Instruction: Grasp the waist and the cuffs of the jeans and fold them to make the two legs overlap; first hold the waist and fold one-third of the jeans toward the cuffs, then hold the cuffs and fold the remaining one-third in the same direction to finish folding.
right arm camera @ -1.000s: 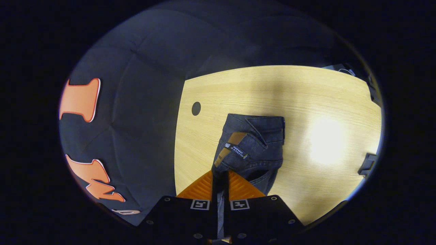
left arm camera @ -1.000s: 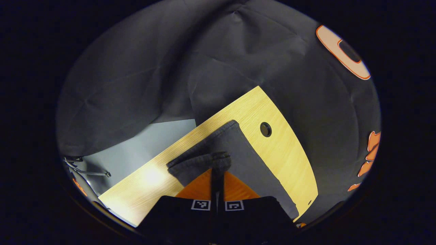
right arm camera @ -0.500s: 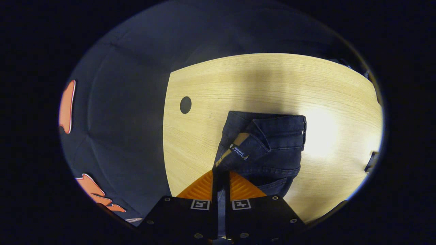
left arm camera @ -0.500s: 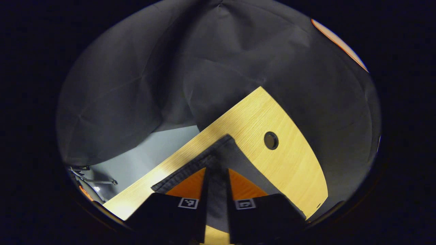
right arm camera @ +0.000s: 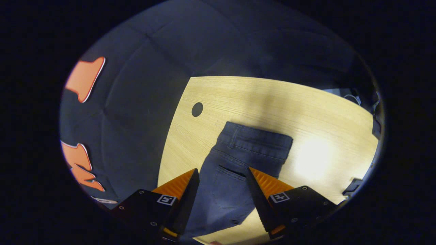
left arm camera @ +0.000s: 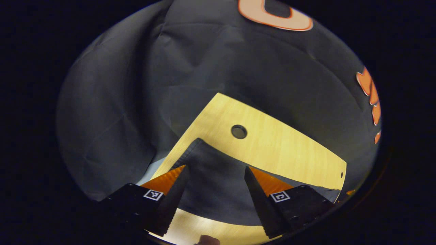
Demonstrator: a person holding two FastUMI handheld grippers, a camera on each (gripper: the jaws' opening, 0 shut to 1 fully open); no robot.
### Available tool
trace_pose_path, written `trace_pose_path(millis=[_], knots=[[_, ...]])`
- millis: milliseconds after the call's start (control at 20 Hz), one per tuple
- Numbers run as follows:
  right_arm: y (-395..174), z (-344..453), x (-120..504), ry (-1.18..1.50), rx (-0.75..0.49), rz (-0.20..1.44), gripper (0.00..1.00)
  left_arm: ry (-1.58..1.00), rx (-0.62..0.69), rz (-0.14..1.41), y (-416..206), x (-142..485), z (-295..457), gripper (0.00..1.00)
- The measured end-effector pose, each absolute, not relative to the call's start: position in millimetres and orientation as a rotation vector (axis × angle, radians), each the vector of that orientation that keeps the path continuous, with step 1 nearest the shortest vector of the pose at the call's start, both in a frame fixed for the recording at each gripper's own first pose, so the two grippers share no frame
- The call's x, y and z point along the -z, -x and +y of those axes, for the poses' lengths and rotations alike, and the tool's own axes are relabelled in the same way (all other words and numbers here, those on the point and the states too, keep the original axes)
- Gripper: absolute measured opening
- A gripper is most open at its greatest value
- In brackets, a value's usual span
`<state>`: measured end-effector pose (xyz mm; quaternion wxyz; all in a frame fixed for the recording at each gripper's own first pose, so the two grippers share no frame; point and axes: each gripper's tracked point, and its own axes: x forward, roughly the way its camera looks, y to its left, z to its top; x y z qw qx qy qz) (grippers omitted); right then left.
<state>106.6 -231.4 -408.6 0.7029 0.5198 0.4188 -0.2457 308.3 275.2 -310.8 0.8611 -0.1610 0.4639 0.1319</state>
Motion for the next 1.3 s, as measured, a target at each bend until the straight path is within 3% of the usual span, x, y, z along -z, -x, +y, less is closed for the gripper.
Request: trace_pose_path(millis=[350,550,850,1300], knots=[[-74,-231,427,-0.942,0.54,0.982,0.97,0.174,-0.092,0.689,-294,209,205,0.99],[-66,-226,436,-0.926,0.517,0.986,0.99,0.245,-0.071,0.572,-268,155,160,0.99],[-61,-234,453,-0.851,0.522,0.995,0.99,0.142,-0.049,0.413,-235,89,114,0.99],[-60,-234,502,-0.888,0.547,1.059,0.99,0.051,0.019,0.371,-199,62,37,0.99]])
